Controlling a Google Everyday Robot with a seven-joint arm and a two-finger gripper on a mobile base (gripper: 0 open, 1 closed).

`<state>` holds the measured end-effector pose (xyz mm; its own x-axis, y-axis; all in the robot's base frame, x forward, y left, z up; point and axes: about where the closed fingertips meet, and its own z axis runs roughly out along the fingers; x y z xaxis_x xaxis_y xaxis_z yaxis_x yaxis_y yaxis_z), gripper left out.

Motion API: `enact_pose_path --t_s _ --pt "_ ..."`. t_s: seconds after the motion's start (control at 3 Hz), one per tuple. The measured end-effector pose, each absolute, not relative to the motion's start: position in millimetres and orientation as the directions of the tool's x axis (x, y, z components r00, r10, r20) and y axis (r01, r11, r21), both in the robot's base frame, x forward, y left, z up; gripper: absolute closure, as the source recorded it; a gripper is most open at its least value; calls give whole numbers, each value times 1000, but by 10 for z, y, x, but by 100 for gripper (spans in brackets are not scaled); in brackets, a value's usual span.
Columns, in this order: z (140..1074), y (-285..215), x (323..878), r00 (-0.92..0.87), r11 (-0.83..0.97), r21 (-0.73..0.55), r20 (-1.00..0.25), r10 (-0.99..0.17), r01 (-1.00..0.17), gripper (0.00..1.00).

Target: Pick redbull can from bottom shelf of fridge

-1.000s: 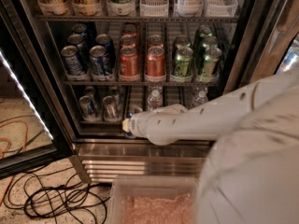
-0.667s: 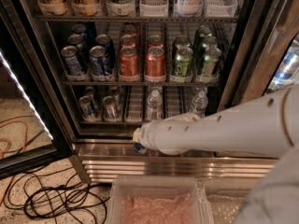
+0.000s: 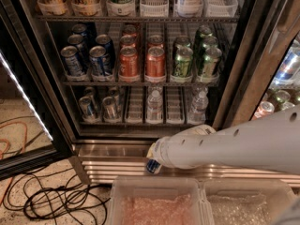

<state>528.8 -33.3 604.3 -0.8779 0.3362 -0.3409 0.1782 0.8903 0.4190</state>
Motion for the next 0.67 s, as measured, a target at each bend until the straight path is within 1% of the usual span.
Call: enact_pose_path --t_s 0.33,0.67 --pt "6059 -308 5211 -881 886 430 -332 336 176 100" --pt "6115 -48 4858 -886 840 509 -281 368 188 100"
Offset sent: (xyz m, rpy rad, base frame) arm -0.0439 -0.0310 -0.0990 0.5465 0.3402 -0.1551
